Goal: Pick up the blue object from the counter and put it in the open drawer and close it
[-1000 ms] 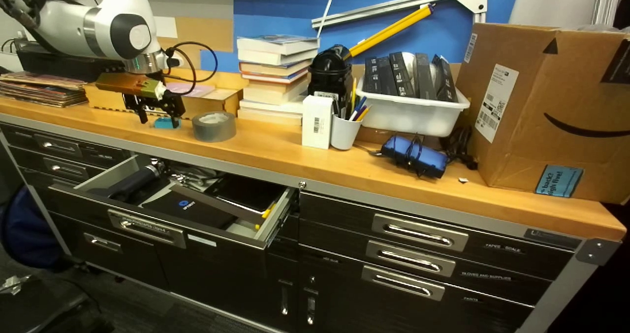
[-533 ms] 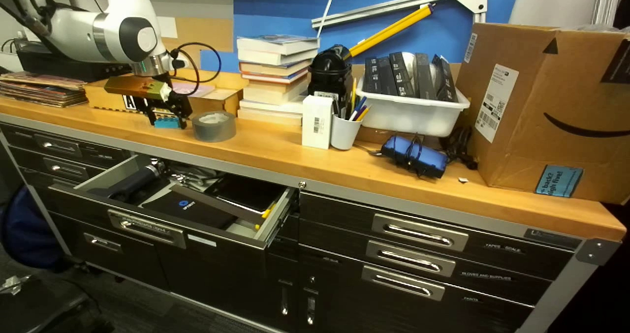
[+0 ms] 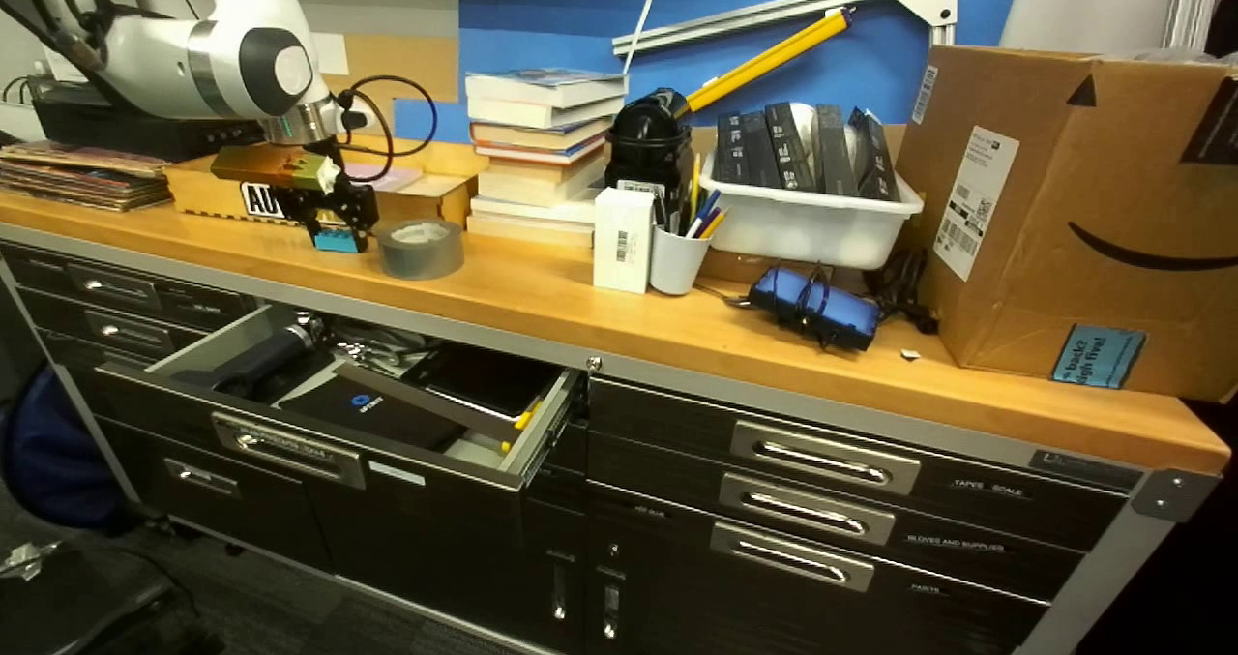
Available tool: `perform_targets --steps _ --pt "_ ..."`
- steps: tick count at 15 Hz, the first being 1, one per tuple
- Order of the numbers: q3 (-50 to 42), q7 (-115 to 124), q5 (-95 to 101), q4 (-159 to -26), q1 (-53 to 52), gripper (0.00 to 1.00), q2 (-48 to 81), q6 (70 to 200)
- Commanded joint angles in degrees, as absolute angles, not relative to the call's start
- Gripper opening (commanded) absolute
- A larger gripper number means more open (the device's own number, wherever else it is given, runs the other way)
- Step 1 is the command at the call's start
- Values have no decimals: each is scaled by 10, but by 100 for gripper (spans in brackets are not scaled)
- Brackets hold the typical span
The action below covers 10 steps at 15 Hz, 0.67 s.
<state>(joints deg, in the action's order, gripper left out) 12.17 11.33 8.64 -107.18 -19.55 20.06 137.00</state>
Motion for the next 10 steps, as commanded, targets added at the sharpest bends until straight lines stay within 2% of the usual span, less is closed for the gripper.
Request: perform_targets --steps 1,6,8,10 --pt "118 115 88 -1125 -196 46 142 1323" --pt "118 123 77 -1275 -171 46 13 1254" --pt "109 130 77 -1331 -151 46 -27 1263" --pt "95 138 76 -1384 -126 46 -57 1330"
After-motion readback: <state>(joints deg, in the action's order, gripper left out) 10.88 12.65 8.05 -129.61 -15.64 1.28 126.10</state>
